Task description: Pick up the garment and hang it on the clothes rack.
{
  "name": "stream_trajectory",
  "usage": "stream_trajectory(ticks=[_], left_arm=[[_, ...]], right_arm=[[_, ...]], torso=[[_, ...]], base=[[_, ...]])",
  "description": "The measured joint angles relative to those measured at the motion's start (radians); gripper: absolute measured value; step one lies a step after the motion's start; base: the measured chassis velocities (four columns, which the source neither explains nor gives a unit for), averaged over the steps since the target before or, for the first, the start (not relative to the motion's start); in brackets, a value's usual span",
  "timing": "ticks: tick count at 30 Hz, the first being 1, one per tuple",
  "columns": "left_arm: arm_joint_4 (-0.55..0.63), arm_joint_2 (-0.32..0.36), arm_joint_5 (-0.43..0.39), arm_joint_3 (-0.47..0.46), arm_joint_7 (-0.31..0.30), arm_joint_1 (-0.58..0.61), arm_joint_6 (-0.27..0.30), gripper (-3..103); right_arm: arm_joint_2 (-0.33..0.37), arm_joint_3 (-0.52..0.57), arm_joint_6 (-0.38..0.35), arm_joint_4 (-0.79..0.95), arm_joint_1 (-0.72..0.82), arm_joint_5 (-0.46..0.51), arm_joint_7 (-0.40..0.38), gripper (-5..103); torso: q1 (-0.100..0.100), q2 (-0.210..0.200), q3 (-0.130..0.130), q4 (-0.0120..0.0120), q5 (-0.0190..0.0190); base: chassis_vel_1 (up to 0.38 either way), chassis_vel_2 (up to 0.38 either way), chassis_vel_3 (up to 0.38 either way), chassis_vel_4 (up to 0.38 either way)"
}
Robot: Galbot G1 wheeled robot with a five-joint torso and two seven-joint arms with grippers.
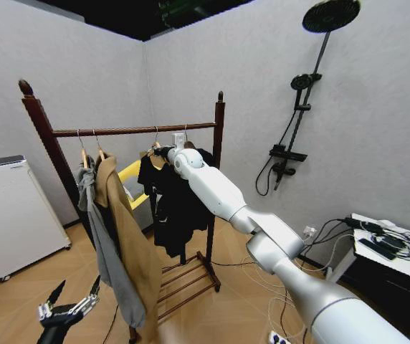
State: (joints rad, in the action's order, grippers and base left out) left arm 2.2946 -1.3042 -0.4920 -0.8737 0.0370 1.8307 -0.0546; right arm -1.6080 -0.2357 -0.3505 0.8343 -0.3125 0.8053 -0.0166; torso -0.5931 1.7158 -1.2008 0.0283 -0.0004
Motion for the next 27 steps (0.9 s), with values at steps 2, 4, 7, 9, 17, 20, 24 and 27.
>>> stream_trajectory(ticks=[2,4,7,9,17,20,24,27], left_arm=[[0.0,0.0,0.0,0.0,-0.001,0.0,0.0,100],[0.0,0.0,0.0,0.0,-0.001,0.0,0.0,100],[0.0,0.0,0.0,0.0,-0.001,0.0,0.0,100],[0.0,0.0,0.0,0.0,-0.001,0.0,0.0,100],[0.0,0.0,0.0,0.0,-0.001,0.0,0.0,100],[0.0,0.0,0.0,0.0,-0.001,0.0,0.0,100],[0.0,0.0,0.0,0.0,-0.001,0.0,0.0,100],[0.0,0.0,0.0,0.0,0.0,0.0,0.0,100]], right_arm=[[0.0,0.029,0.028,0.055,0.009,-0.057,0.006,22],[0.0,0.038,0.028,0.082,0.013,-0.071,0.0,27],[0.0,0.047,0.013,0.128,0.021,-0.086,-0.016,38],[0.0,0.047,-0.002,0.162,0.033,-0.103,-0.027,44],[0.024,0.044,-0.016,0.455,0.21,-0.273,-0.073,77],[0.11,0.068,-0.013,0.606,0.319,-0.323,-0.089,87],[0.275,0.159,-0.033,0.878,0.484,-0.317,-0.135,99],[0.39,0.28,-0.052,1.04,0.639,-0.293,-0.148,100]], torso=[[-0.001,0.0,0.0,0.0001,0.0004],[0.0,0.0,0.0,0.0002,0.0003],[0.0,0.0,0.0,0.0001,0.0003],[0.0,0.0,0.0,0.0,0.0003],[0.0,0.0,0.001,-0.0011,0.0002],[0.0,0.0,0.0,-0.0007,0.0005],[0.0,0.0,0.001,0.0006,0.0009],[0.0,0.0,0.001,0.0,0.0011]], base=[[0.0,0.0,0.0,0.0],[0.0,0.0,0.0,0.0],[0.0,0.0,0.0,0.0],[0.0,0.0,0.0,0.0],[0.0,0.0,0.0,0.0],[0.0,0.0,0.0,0.0],[0.0,0.0,0.0,0.0],[0.0,0.0,0.0,0.0]])
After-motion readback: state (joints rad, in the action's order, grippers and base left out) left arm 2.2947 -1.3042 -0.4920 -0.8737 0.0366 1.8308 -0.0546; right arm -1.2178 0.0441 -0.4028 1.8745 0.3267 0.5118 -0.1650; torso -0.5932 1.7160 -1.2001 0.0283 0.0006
